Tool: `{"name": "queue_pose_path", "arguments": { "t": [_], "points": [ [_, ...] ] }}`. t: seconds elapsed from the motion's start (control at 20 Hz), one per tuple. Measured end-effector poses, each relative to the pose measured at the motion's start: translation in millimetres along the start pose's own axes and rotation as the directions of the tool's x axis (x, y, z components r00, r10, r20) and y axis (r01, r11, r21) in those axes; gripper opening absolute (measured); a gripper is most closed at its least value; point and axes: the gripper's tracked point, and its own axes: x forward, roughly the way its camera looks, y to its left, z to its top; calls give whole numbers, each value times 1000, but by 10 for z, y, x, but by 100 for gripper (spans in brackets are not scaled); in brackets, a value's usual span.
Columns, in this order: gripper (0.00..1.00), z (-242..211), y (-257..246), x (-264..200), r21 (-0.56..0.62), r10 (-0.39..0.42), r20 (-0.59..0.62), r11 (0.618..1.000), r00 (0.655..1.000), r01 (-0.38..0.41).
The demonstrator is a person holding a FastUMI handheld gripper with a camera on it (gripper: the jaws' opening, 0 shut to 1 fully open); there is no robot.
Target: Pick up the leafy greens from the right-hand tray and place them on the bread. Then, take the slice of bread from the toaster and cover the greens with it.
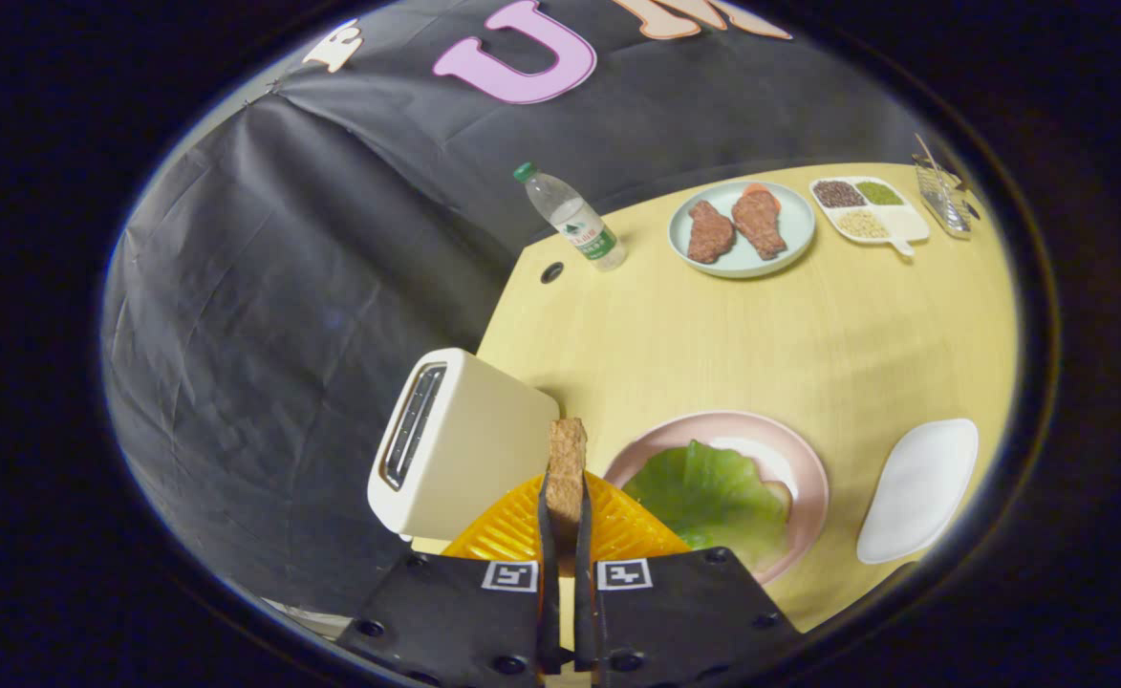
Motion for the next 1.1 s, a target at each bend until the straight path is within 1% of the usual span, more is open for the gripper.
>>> {"name": "queue_pose_path", "arguments": {
  "t": [0.4,0.6,0.65,0.75,0.85,1.0,1.1],
  "points": [
    [9,-231,-507,34,78,-72,-38,994,997,74],
    [9,-343,-752,5,77,-125,-65,988,990,130],
    [15,-380,-803,6,71,-137,-72,987,988,142],
    [21,-405,-891,23,51,-158,-71,985,985,162],
    [27,-446,-984,8,28,-197,-76,979,977,200],
    [35,-456,-1018,-42,21,-211,-71,977,975,213],
    [52,-426,-1063,-119,16,-223,-65,974,973,224]
  ]
}}
